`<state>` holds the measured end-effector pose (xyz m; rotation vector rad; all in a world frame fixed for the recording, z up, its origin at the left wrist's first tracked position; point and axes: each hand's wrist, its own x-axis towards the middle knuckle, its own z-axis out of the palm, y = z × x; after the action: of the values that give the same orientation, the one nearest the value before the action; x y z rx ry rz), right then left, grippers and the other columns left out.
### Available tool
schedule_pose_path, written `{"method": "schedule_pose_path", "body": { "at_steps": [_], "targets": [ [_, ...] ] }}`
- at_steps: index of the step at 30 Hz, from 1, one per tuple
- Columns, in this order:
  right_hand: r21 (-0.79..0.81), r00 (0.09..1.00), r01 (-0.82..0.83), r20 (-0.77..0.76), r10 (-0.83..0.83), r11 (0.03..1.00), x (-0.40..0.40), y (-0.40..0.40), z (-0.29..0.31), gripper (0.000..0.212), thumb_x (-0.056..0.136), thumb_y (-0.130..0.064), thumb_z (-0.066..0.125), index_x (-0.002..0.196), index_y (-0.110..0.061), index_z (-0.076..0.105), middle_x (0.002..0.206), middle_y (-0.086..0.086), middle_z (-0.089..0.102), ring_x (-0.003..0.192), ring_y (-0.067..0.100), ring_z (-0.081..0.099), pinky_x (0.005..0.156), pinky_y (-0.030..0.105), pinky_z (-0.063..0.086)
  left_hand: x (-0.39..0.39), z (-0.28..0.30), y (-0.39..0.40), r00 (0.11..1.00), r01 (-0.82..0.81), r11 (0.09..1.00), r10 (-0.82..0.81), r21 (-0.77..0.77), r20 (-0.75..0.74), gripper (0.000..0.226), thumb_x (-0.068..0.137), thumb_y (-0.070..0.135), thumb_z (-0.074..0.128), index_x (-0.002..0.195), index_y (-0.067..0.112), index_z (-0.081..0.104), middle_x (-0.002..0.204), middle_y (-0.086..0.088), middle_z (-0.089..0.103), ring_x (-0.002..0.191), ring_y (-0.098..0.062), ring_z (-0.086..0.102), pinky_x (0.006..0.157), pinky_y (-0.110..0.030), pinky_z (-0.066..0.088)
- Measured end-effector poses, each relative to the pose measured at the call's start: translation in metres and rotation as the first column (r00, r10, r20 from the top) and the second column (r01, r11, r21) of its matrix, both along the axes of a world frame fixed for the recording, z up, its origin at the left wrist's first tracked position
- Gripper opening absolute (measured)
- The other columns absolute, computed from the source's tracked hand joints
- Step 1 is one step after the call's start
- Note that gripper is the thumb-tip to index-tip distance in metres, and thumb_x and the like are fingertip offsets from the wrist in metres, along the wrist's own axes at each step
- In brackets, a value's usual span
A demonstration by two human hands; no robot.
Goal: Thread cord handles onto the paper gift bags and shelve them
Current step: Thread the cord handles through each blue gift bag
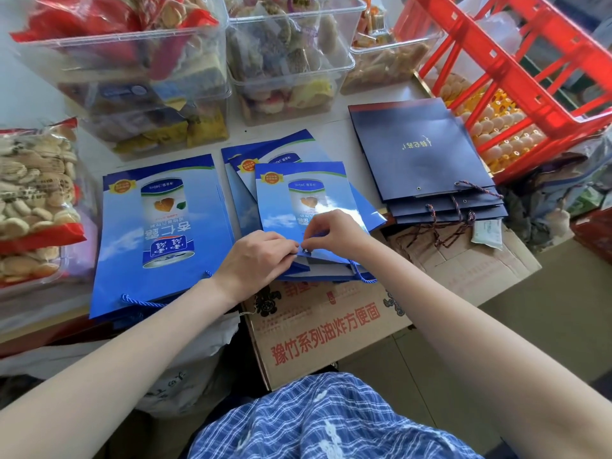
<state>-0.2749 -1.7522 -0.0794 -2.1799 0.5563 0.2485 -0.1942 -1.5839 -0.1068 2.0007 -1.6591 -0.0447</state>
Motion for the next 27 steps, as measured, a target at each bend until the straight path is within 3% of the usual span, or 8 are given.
{"method": "schedule_pose_path", "body": {
  "at_steps": [3,7,11,14,18,21,25,27],
  "targets": [
    [0.045,1.000,-0.023,0.014,0.022,0.999,-0.005,-0.003,0.003,0.005,0.083,-0.010,0.069,0.086,-0.009,0.072,0.086,0.003,0.071,0.071,0.007,0.054,0.067,0.014,0.042,0.004,0.000,0.002,0.993,-0.074,0.997,0.075,0.023,-0.088,0.032,0.087,0.029,0.046,0.084,0.010,0.071,0.082,-0.001,0.072,0.073,-0.018,0.068,0.062,-0.030,0.056],
    [0.123,0.987,-0.144,-0.052,0.151,0.982,-0.012,-0.006,0.014,0.024,0.086,-0.010,0.064,0.109,-0.014,0.064,0.102,-0.007,0.062,0.079,-0.003,0.051,0.073,0.002,0.039,0.005,0.003,-0.001,0.960,-0.212,0.977,0.214,0.031,-0.182,0.024,0.085,0.029,0.053,0.087,0.013,0.071,0.084,0.001,0.072,0.074,-0.020,0.067,0.065,-0.029,0.053],
    [-0.095,0.992,-0.099,0.073,0.106,0.991,-0.007,0.002,0.007,0.021,0.080,-0.002,0.065,0.100,-0.008,0.064,0.093,-0.001,0.062,0.075,0.016,0.053,0.074,0.023,0.047,0.006,0.011,-0.007,0.949,-0.234,0.970,0.243,0.068,-0.201,0.015,0.085,0.022,0.061,0.090,0.012,0.070,0.086,-0.002,0.072,0.077,-0.023,0.066,0.068,-0.030,0.050],
    [-0.173,0.989,-0.093,0.100,0.112,0.981,-0.004,0.007,0.005,0.019,0.077,0.002,0.062,0.094,-0.004,0.064,0.092,0.007,0.066,0.076,0.021,0.056,0.071,0.027,0.046,0.005,0.026,-0.013,0.923,-0.249,0.939,0.304,0.236,-0.238,0.014,0.088,0.022,0.060,0.099,0.016,0.064,0.092,-0.002,0.067,0.086,-0.022,0.061,0.071,-0.032,0.046],
    [-0.177,0.989,-0.105,0.080,0.121,0.978,-0.008,0.007,0.012,0.019,0.074,0.005,0.060,0.091,-0.002,0.066,0.088,0.007,0.068,0.063,0.000,0.046,0.061,0.010,0.037,0.000,0.035,-0.026,0.886,-0.223,0.836,0.388,0.501,-0.253,0.023,0.084,0.022,0.061,0.103,0.013,0.051,0.100,-0.006,0.058,0.096,-0.025,0.055,0.075,-0.033,0.044],
    [-0.152,0.996,-0.037,0.075,0.049,0.988,-0.014,0.005,0.015,0.020,0.074,0.005,0.061,0.090,-0.004,0.068,0.084,0.003,0.067,0.062,-0.001,0.046,0.060,0.008,0.037,0.000,0.033,-0.029,0.874,-0.236,0.847,0.399,0.477,-0.277,0.020,0.084,0.024,0.063,0.098,0.014,0.055,0.100,-0.006,0.063,0.096,-0.024,0.057,0.079,-0.036,0.047],
    [-0.097,0.996,0.064,0.062,-0.059,0.993,-0.023,0.004,0.013,0.021,0.076,0.004,0.060,0.090,-0.008,0.069,0.086,0.001,0.066,0.070,0.008,0.050,0.063,0.011,0.039,-0.005,0.028,-0.029,0.913,-0.268,0.904,0.349,0.334,-0.212,0.011,0.085,0.023,0.061,0.092,0.015,0.058,0.095,-0.003,0.065,0.091,-0.023,0.058,0.072,-0.031,0.041],
    [-0.074,0.995,0.084,0.060,-0.080,0.994,-0.025,0.005,0.016,0.022,0.077,0.006,0.058,0.092,-0.005,0.070,0.089,0.003,0.067,0.071,0.002,0.051,0.065,0.005,0.038,-0.007,0.025,-0.028,0.926,-0.270,0.922,0.327,0.276,-0.187,0.010,0.085,0.021,0.060,0.093,0.014,0.059,0.092,-0.003,0.064,0.089,-0.022,0.057,0.067,-0.028,0.036]
  ]
}}
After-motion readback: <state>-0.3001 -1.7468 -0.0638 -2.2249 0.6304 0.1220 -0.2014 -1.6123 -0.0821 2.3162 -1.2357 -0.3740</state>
